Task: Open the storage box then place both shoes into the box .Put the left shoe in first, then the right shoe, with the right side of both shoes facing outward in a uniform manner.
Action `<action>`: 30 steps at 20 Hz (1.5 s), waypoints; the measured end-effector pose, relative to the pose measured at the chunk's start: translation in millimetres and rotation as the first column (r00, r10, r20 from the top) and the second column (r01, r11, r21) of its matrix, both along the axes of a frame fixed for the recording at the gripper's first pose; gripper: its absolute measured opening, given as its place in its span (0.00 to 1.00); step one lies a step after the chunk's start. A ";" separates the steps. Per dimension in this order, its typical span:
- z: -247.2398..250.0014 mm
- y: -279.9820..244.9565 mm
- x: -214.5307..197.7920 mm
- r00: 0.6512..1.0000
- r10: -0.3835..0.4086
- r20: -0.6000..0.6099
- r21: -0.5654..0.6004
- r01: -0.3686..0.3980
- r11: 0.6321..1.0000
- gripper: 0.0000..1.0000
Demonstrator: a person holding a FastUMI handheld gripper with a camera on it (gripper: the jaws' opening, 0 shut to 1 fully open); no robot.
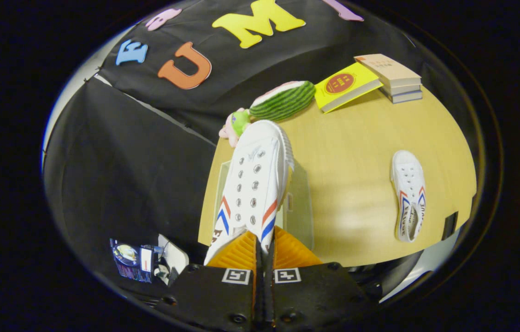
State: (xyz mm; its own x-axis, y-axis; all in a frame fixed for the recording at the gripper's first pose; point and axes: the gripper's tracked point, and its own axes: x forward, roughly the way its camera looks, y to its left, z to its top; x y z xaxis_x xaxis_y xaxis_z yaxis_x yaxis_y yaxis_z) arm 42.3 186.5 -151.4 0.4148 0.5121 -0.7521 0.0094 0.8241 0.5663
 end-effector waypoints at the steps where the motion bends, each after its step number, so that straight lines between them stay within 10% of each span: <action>1: -2.6 13.2 2.6 1.000 0.012 -0.011 0.008 -0.012 1.000 0.06; 20: -85.3 127.4 13.2 0.981 0.113 -0.155 0.010 -0.113 0.994 0.09; 30: -49.4 134.5 8.4 0.973 0.225 0.061 -0.032 -0.223 0.974 0.81</action>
State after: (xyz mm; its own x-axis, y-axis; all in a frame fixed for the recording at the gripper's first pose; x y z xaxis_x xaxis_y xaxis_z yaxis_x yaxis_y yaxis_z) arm 50.7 320.9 -200.8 0.3388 0.5793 -0.7414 -0.2122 0.8147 0.5396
